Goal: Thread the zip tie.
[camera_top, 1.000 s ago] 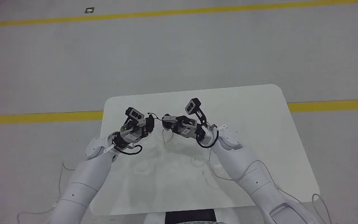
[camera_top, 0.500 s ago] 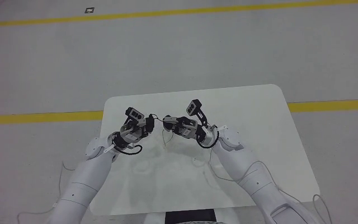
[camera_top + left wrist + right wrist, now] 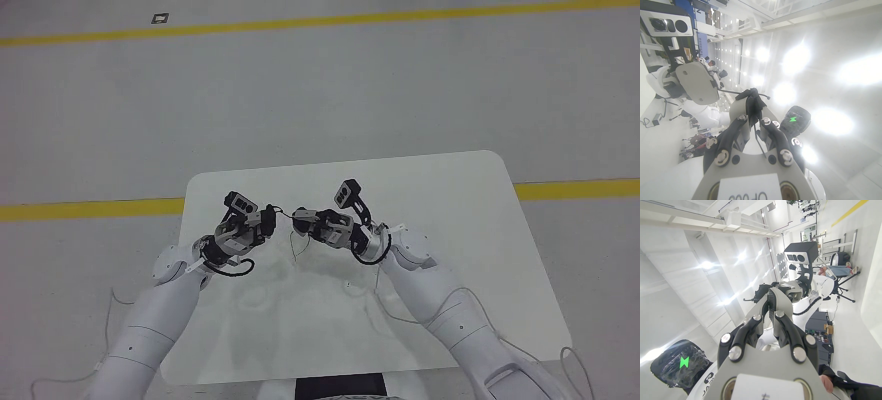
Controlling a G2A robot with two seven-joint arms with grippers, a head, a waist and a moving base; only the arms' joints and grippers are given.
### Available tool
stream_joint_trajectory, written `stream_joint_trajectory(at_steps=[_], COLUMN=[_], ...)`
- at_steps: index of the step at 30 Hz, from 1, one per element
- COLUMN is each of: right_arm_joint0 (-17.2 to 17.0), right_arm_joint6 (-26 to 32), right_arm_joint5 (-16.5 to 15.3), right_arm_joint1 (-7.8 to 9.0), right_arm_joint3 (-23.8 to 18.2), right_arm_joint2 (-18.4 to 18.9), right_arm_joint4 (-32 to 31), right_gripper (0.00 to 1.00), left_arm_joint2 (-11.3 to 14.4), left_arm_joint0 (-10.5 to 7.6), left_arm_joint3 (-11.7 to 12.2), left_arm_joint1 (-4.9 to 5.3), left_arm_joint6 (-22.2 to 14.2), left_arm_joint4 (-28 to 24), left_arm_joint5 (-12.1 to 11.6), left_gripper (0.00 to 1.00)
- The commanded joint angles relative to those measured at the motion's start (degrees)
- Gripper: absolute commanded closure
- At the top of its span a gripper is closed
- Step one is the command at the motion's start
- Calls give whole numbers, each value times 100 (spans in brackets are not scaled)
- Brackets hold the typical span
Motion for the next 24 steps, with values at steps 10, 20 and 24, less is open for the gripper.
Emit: stream_joint_trajectory(at_steps=[10, 20, 24], right_arm_joint0=[26, 63, 75], right_arm_joint6=[-38, -62, -63], right_arm_joint5=[103, 166, 176], right_arm_joint1=[20, 28, 29], right_arm_joint3=[81, 157, 193], right_arm_joint2=[-44, -92, -116], right_arm_joint4=[-41, -40, -34], right_gripper=[100, 100, 100], left_arm_joint2=[0, 0, 0], left_arm_joint0=[0, 0, 0], left_arm_joint3=[0, 0, 0], left_arm_joint1=[0, 0, 0], left_arm_joint6=[0, 0, 0], left_arm_joint4=[0, 0, 0], left_arm_joint5=[0, 0, 0], left_gripper=[100, 100, 100])
